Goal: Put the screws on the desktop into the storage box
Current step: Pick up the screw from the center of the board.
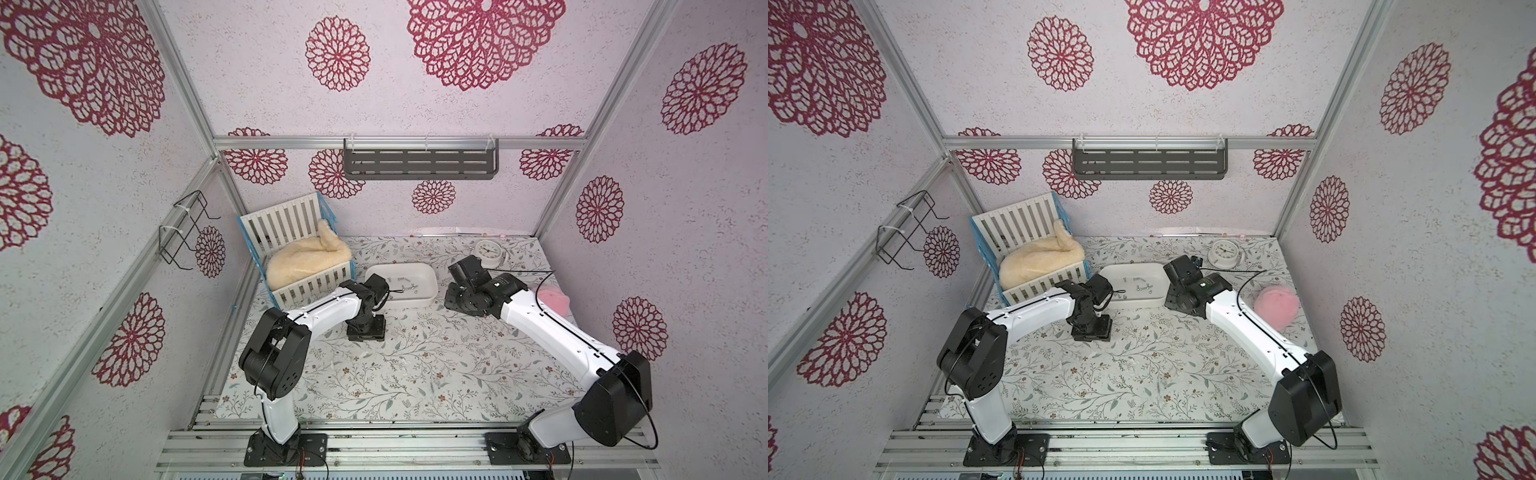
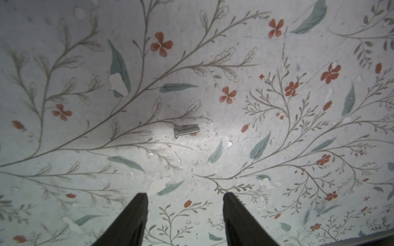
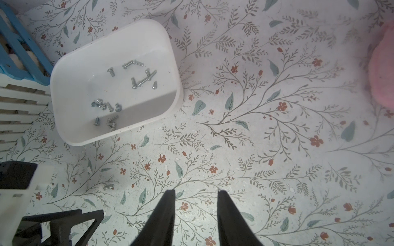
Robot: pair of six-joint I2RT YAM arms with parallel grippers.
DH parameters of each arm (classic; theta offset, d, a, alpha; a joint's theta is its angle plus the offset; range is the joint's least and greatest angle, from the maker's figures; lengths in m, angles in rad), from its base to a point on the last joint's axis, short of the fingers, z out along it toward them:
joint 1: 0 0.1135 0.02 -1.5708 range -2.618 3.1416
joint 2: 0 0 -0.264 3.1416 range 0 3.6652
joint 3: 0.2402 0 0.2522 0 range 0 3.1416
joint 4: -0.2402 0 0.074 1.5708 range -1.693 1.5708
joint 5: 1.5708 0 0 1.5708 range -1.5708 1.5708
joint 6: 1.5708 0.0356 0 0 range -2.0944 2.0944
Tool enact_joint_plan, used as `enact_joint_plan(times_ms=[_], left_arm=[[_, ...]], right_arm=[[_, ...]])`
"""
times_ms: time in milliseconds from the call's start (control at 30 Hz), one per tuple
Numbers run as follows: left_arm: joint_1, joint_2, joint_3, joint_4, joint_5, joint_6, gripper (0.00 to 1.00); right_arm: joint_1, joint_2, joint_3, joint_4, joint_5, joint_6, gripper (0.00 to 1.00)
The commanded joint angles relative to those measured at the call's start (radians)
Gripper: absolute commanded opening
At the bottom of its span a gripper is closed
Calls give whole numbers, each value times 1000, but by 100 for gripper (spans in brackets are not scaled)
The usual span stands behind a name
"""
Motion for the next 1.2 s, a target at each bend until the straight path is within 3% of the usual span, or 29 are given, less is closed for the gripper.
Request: enact_joint_plan(times_ms=[0, 867, 1167], left_arm=[[-5, 29, 23, 16, 3, 26, 62], [37, 208, 96, 23, -11, 71, 60], [28, 227, 111, 22, 8, 69, 55]], right_arm=[[-7, -5, 9, 8, 8, 16, 37], [-9, 15, 7, 25, -5, 16, 37], [-10, 21, 6, 30, -10, 14, 37]])
